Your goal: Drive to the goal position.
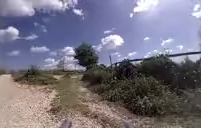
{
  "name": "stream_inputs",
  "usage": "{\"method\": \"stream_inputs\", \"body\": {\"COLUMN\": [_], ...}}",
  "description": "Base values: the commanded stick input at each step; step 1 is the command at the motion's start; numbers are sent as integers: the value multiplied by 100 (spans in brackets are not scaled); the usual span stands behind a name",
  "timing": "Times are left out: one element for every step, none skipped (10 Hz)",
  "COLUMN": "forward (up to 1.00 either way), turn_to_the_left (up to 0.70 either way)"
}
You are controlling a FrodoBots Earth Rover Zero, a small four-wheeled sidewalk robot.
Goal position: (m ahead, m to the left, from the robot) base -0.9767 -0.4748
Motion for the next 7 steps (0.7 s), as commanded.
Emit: {"method": "stream_inputs", "body": {"forward": [0,0,0,0,0,0,0], "turn_to_the_left": [-85,-85,-85,-85,-85,-85,-85]}}
